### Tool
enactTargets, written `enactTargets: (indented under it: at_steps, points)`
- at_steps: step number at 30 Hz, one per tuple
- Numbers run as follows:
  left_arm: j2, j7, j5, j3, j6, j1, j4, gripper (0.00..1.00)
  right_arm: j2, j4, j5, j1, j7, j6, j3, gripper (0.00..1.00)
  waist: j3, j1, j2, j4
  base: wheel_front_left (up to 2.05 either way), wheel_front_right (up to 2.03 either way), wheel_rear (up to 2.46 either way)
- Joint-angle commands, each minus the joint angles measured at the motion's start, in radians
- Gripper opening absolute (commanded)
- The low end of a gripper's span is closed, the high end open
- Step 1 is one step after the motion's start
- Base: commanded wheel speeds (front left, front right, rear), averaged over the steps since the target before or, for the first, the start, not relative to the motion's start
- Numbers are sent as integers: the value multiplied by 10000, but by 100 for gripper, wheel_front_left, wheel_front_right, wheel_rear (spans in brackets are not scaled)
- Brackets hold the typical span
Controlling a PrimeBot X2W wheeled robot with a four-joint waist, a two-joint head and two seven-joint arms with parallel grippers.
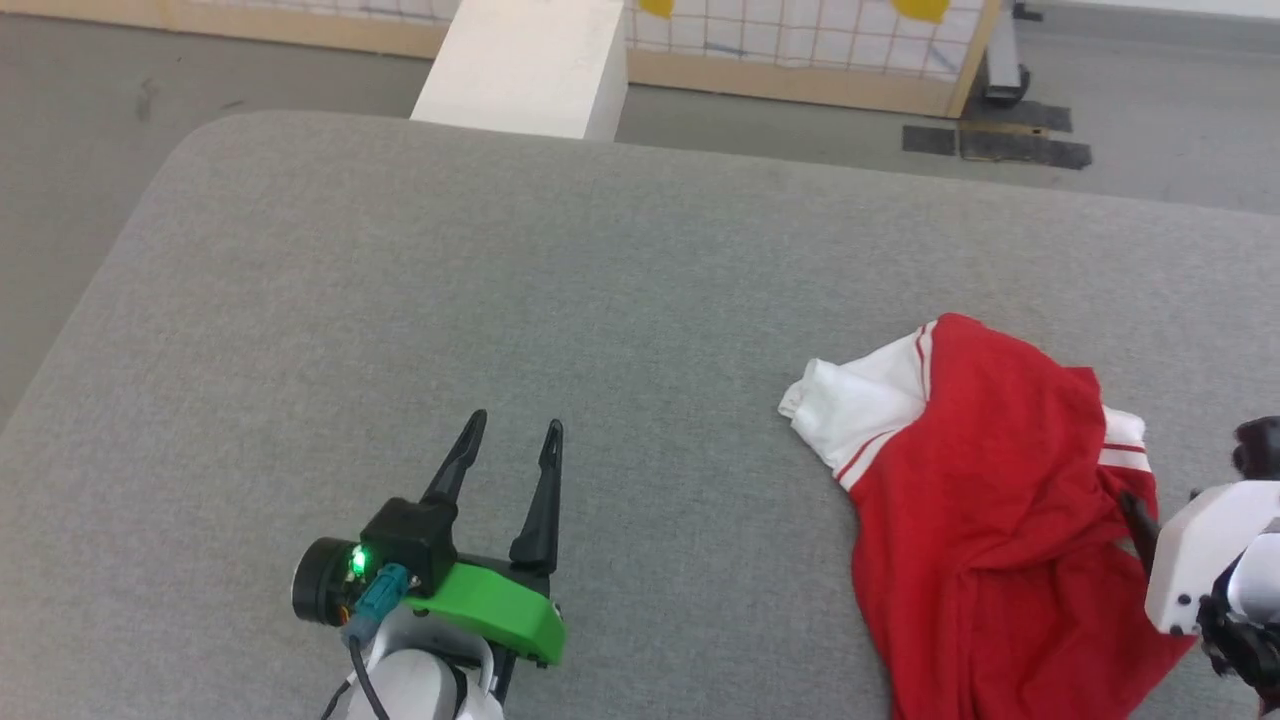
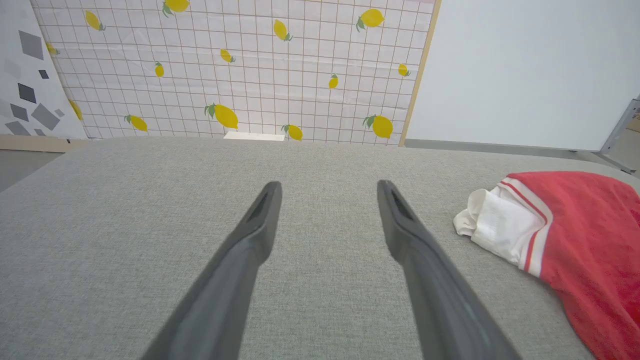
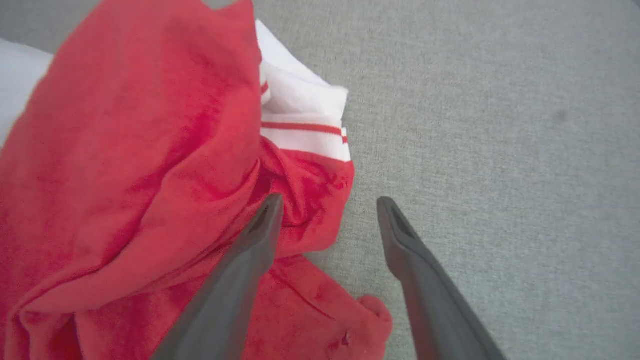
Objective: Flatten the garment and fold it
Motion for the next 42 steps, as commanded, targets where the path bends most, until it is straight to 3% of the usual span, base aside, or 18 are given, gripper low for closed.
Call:
enactTargets:
  at_steps: [1,11,17,21,23,32,36,41,42]
  points:
    - [-18,-36,37,43,-79,76,16,100,249,-175,-206,12,-577,-15,-235,100,-93,0,-1,-131,0,0,0]
    - [-18,-36,-237,-71,-248,83,204,100,801,-1767,-618,705,-5492,-15,697,100,-56,0,-1,-597,0,0,0]
    - [-18,5,-286,-413,-426,-539,988,100,1519,-2383,-1247,1505,-7029,-15,762,100,211,0,-1,-905,0,0,0]
    - [-18,1092,-296,-922,-580,-1626,1754,100,1927,-2646,-1473,1807,-7258,-15,566,100,517,0,-1,-1052,0,0,0]
    - [-18,4043,-1036,-2169,-820,-3742,2345,100,2115,-2880,-1878,1862,-7195,-15,634,100,1092,0,-1,-1363,0,0,0]
    - [-4,7508,-2355,-3332,-859,-6290,3323,100,2191,-3018,-2096,1523,-7219,-15,782,100,1963,0,-1,-1984,0,0,0]
    - [38,8170,-2959,-3671,-860,-6823,3672,100,2204,-2876,-2111,1449,-7296,-15,787,100,2217,0,-1,-2181,0,0,0]
    - [56,8268,-3209,-3962,-861,-7101,4270,100,2209,-2643,-2005,1350,-7434,-15,837,100,2371,0,-1,-2299,0,0,0]
    - [54,8308,-3319,-4082,-861,-7107,4370,96,2209,-2589,-1986,1329,-7462,-15,852,100,2386,0,-1,-2311,0,0,0]
